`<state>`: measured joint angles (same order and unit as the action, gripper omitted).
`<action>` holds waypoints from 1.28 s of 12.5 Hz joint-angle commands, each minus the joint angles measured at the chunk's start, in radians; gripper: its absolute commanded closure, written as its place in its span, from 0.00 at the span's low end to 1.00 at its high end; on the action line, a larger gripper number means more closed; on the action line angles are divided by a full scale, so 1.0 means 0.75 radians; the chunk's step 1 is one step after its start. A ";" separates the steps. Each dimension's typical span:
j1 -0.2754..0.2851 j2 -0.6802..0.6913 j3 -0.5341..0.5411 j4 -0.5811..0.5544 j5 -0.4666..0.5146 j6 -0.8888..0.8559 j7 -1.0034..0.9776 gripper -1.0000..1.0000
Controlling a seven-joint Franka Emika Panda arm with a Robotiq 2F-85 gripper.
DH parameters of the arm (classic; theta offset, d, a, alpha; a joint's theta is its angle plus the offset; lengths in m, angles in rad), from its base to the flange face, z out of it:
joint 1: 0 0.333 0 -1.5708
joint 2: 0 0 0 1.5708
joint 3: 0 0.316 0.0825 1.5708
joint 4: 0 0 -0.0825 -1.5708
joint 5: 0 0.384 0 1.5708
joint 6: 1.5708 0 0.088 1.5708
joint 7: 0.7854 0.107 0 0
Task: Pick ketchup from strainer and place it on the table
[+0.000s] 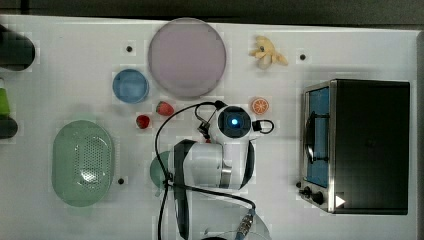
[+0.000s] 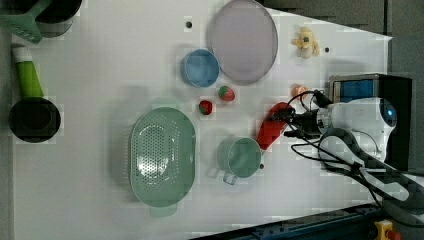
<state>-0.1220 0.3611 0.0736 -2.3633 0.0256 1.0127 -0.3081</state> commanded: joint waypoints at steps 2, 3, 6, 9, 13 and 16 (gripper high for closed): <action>-0.021 -0.256 0.005 0.119 -0.016 -0.120 -0.049 0.00; -0.021 -0.316 0.005 0.161 -0.016 -0.216 -0.045 0.00; -0.021 -0.459 0.000 0.343 -0.016 -0.516 0.130 0.00; -0.021 -0.528 0.005 0.575 -0.016 -0.894 0.352 0.00; -0.021 -0.534 0.011 0.854 -0.026 -1.246 0.390 0.00; -0.022 -0.534 0.007 0.907 -0.027 -1.325 0.390 0.00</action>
<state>-0.1274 -0.0854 0.0825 -1.6494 0.0112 0.0354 -0.0687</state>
